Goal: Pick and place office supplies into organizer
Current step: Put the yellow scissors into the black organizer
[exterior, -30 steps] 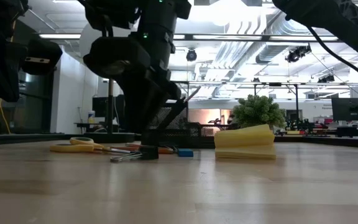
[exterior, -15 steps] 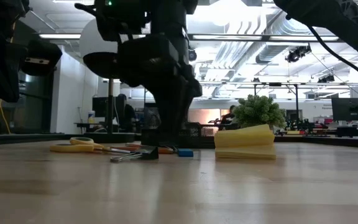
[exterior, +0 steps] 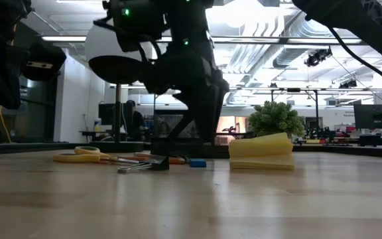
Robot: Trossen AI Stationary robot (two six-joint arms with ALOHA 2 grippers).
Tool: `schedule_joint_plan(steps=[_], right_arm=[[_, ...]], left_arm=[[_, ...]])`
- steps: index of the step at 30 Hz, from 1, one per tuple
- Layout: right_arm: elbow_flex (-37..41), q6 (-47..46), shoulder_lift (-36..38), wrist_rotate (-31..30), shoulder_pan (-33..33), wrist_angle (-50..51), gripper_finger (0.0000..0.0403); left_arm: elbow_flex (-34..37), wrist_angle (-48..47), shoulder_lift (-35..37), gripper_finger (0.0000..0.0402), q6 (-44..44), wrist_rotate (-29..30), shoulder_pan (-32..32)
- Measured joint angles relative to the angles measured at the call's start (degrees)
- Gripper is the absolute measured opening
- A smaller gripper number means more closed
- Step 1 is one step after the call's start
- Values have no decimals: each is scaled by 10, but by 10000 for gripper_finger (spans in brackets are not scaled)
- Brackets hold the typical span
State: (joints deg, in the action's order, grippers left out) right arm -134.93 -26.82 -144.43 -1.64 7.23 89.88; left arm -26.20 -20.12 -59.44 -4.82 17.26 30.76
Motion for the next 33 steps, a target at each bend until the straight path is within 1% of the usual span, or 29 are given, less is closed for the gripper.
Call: schedule_joint_plan(steps=[8,12,17,22,27,30,33], right_arm=[[-1,-1,11,-17,21,1,79],[0,-2,11,-22,45,1,79],[0,-24,11,-52,79,1,79],[0,-49,11,-100,108,1,79],[0,-82,10,-108,120,1,78],[0,-92,10,-127,130,2,78],[0,-96,10,-144,142,2,78]], left_arm=[[0,-1,0,5,-2,0,0],[0,-2,0,5,-10,0,0],[0,-2,0,5,-10,0,0],[0,-2,0,5,-10,0,0],[0,-2,0,5,-10,0,0],[0,-2,0,5,13,6,0],[0,0,0,5,47,37,0]])
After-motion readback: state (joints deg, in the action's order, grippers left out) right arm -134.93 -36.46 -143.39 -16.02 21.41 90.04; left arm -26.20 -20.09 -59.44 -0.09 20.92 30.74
